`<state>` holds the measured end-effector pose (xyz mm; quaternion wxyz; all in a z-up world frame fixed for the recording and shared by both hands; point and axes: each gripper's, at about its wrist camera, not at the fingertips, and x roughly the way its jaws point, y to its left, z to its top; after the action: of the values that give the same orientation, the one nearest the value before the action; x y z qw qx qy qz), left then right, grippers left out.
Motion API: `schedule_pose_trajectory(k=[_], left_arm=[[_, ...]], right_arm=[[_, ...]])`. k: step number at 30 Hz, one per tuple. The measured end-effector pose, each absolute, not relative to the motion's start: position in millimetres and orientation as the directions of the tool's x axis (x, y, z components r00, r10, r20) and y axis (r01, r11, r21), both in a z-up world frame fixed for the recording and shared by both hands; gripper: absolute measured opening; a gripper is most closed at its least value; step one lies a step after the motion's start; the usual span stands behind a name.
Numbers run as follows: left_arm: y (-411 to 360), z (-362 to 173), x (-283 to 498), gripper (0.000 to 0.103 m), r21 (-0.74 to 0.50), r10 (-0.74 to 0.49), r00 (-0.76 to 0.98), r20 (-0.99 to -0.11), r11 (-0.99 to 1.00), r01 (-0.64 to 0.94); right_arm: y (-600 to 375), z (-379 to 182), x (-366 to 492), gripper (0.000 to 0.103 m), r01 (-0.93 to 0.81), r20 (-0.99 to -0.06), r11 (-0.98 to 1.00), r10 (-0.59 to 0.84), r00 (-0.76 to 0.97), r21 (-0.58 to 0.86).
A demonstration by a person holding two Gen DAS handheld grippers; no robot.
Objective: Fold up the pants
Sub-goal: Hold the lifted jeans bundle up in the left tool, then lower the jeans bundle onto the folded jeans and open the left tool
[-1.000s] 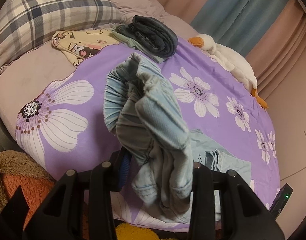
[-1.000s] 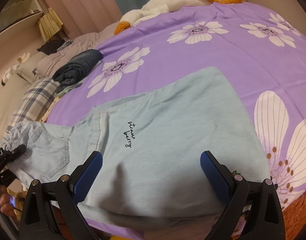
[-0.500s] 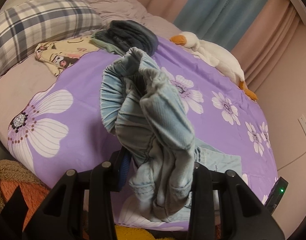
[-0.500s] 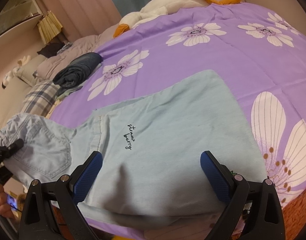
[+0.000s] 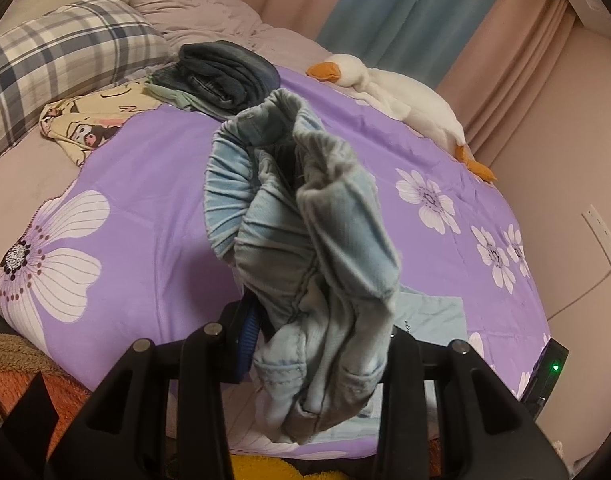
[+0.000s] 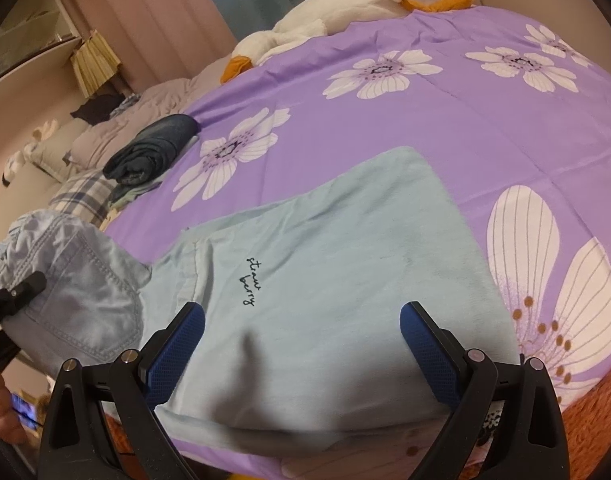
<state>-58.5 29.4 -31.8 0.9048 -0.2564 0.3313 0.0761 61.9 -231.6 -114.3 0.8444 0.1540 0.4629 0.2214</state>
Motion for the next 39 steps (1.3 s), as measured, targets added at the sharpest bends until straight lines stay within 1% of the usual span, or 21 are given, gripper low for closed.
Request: schedule_pose_trajectory(k=[13, 24, 25, 27, 30, 39], left_arm=[[13, -33, -45, 0.035, -0.408, -0.087, 0.763, -0.641, 0.881, -0.242], [0, -42, -35, 0.035, -0.428, -0.152, 0.742, -0.653, 0.882, -0.196], [0, -43, -33, 0.031, -0.436, -0.165, 0.738, -0.654, 0.88, -0.189], [-2, -45, -31, 0.031, -0.447, -0.186, 0.731, -0.657, 0.877, -0.178], [-9, -46, -27, 0.031, -0.425, -0.179, 0.728, -0.662, 0.89, -0.167], [-31, -62, -9, 0.029, -0.412, -0.228, 0.679, -0.698, 0.903, -0.121]], right_arm=[[-238, -115, 62, 0.098, -0.221, -0.712, 0.857, 0.512, 0.481, 0.466], [-244, -115, 62, 0.098, -0.207, -0.71, 0.859, 0.505, 0.49, 0.468], [-245, -115, 63, 0.098, -0.205, -0.711, 0.859, 0.505, 0.49, 0.469], [-245, -116, 63, 0.098, -0.201, -0.711, 0.859, 0.505, 0.489, 0.472], [-246, -116, 64, 0.098, -0.198, -0.711, 0.858, 0.506, 0.488, 0.475], [-253, -119, 66, 0.098, -0.186, -0.708, 0.853, 0.511, 0.487, 0.488]])
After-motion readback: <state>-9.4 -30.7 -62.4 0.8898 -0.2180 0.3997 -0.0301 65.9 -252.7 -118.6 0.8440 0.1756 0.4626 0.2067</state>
